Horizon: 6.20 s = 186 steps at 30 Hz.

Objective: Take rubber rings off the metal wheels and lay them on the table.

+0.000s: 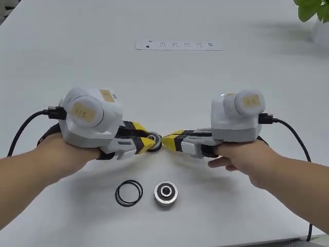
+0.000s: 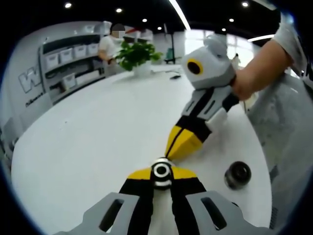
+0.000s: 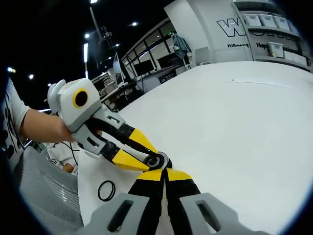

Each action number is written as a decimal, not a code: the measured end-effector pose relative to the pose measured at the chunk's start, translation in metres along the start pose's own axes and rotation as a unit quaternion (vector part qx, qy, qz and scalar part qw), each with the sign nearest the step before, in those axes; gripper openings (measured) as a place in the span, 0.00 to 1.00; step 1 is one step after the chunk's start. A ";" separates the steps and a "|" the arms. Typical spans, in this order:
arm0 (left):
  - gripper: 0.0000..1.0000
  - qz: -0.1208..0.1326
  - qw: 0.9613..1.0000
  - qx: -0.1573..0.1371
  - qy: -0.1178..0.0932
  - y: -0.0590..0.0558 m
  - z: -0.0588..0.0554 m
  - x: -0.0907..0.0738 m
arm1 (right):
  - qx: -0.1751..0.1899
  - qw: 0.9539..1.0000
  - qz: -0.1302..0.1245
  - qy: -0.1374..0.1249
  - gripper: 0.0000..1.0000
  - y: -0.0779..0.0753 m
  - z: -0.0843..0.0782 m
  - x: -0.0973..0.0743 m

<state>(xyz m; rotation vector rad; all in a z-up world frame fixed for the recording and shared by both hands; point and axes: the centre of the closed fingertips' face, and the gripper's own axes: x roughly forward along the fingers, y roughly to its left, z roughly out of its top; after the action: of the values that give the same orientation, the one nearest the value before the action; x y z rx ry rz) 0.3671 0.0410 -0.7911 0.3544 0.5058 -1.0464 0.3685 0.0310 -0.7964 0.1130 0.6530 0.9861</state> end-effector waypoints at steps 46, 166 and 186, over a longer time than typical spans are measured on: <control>0.12 0.005 1.000 0.005 0.002 -0.001 0.000 0.000 | 0.002 0.999 0.039 -0.022 0.00 0.014 0.011 0.004; 0.54 -0.009 0.999 -0.016 -0.040 -0.007 -0.003 -0.078 | 0.011 0.995 0.096 0.022 0.00 0.059 -0.009 0.018; 0.53 -0.012 0.999 -0.015 -0.035 -0.011 -0.003 -0.076 | -0.020 0.996 0.083 0.041 0.00 0.057 -0.021 0.023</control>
<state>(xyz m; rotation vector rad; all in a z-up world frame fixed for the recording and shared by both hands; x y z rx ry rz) 0.3256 0.0931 -0.7520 0.2848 0.4648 -1.0703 0.3235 0.0772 -0.8026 0.0931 0.7069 1.1677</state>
